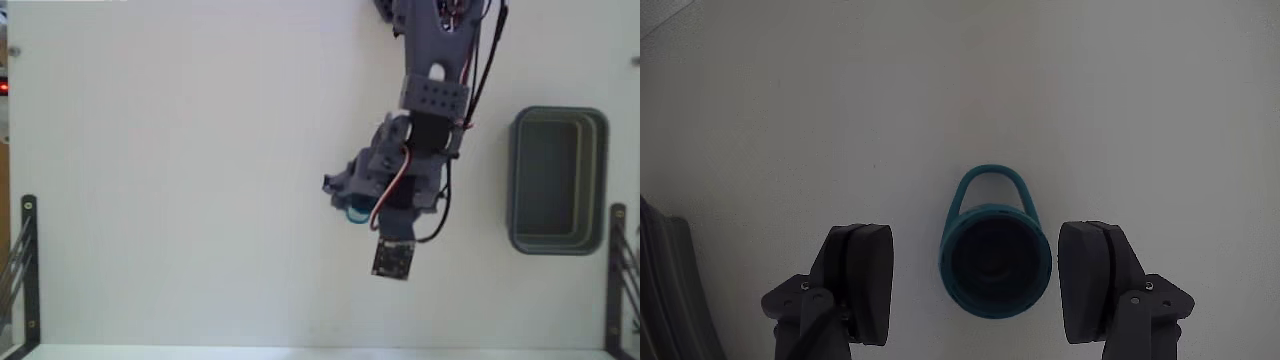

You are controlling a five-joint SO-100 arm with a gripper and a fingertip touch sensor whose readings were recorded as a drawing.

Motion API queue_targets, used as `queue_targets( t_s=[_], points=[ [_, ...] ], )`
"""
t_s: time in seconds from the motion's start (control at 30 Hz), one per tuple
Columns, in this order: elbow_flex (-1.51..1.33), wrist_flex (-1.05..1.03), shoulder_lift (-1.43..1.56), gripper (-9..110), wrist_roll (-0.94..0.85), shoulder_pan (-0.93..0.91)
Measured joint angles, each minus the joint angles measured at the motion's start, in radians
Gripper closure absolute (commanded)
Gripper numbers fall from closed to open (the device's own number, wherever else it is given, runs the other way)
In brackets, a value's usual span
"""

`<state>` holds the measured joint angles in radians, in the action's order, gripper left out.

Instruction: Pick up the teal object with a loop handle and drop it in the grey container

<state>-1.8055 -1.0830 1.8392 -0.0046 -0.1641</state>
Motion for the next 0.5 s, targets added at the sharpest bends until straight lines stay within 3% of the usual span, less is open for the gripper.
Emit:
queue_targets(
  t_s=[0.5],
  points=[
    [0.023, 0.012, -0.026, -9, 0.000, 0.000]
  ],
)
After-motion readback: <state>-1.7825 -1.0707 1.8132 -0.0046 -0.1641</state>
